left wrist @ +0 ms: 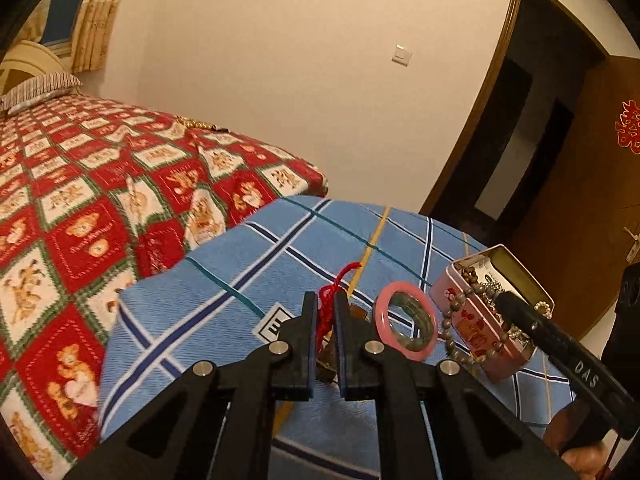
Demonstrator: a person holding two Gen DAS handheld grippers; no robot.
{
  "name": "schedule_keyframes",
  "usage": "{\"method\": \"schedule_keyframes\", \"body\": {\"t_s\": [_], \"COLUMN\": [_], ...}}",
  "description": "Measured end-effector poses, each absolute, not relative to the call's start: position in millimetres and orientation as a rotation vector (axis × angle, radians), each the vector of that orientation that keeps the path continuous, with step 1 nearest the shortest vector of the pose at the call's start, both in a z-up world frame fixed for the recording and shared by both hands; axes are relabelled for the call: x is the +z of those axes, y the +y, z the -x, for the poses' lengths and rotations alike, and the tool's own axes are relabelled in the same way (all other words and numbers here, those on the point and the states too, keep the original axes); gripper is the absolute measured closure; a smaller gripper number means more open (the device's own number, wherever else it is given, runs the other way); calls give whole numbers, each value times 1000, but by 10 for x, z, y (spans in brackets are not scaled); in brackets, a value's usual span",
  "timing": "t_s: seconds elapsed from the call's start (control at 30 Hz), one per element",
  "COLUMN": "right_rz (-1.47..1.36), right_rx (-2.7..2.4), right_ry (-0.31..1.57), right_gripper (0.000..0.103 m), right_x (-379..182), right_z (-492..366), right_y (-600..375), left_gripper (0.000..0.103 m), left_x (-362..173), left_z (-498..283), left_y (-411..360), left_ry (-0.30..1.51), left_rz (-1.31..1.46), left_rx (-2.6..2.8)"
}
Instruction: Organize jewelry
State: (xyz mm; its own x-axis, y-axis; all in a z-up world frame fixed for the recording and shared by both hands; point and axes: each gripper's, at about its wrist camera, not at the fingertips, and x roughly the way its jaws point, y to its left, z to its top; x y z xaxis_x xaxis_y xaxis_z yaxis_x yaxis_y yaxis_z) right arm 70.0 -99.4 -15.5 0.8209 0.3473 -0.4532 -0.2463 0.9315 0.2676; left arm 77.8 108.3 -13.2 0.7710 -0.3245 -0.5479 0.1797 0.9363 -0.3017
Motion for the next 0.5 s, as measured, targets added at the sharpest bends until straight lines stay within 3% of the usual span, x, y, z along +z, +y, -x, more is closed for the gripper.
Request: {"method": "schedule_keyframes", "body": {"t_s": [0.5], "right_rz": [-336], "right_rx": [247], "right_ry": [431], "right_gripper": [93], "right_x": [22], "right_z": [-691], "right_y": [-1578], "left_gripper": [97], "left_x": [154], "left_z": [-697], "left_y": [819], "left_ry": [564], "left_rz": [186], "left_rx": [-317]}}
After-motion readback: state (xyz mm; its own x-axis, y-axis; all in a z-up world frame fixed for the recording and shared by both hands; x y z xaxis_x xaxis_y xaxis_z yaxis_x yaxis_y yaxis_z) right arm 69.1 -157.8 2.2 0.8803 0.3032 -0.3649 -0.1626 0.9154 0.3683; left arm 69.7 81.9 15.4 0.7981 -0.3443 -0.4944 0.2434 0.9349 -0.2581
